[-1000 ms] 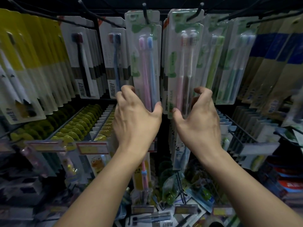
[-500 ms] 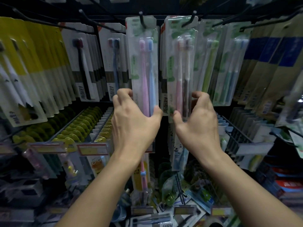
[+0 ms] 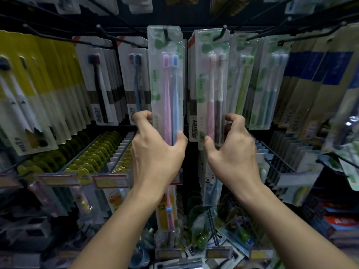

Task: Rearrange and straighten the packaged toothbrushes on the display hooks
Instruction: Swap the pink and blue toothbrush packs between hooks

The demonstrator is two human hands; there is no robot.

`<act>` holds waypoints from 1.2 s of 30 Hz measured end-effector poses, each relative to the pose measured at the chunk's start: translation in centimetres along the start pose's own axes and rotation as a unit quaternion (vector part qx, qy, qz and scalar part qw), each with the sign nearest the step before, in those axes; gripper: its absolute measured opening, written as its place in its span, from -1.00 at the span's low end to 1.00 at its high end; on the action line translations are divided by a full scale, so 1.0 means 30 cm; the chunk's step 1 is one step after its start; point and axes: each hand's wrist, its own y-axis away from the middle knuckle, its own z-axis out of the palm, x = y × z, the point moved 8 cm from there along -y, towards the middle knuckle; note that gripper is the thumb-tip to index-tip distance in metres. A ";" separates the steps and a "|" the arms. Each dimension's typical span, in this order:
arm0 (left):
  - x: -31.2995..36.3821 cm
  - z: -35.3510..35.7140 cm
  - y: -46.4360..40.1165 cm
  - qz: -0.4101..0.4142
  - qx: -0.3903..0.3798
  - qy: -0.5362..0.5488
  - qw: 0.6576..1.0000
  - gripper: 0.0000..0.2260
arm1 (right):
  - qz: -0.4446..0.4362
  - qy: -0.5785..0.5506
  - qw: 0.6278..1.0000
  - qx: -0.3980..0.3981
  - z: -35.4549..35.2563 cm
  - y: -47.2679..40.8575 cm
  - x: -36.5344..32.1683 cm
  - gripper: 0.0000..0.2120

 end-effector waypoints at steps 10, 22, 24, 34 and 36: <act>-0.006 -0.003 0.011 0.008 0.012 0.016 1.000 -0.48 | -0.011 -0.012 1.000 0.000 0.000 -0.001 0.002 -0.42; -0.003 -0.021 0.026 0.035 0.023 0.051 0.998 -0.45 | -0.020 -0.028 0.999 0.011 -0.020 -0.002 0.006 -0.44; -0.002 -0.021 0.028 0.040 0.023 0.050 0.998 -0.44 | -0.024 -0.033 0.999 0.015 -0.024 -0.003 0.002 -0.45; 0.011 -0.025 0.035 0.060 0.029 0.064 0.996 -0.44 | -0.034 -0.067 0.997 0.032 -0.043 -0.004 -0.007 -0.45; 0.017 -0.026 0.038 0.063 0.035 0.063 0.995 -0.43 | -0.037 -0.080 0.995 0.038 -0.050 -0.004 -0.007 -0.45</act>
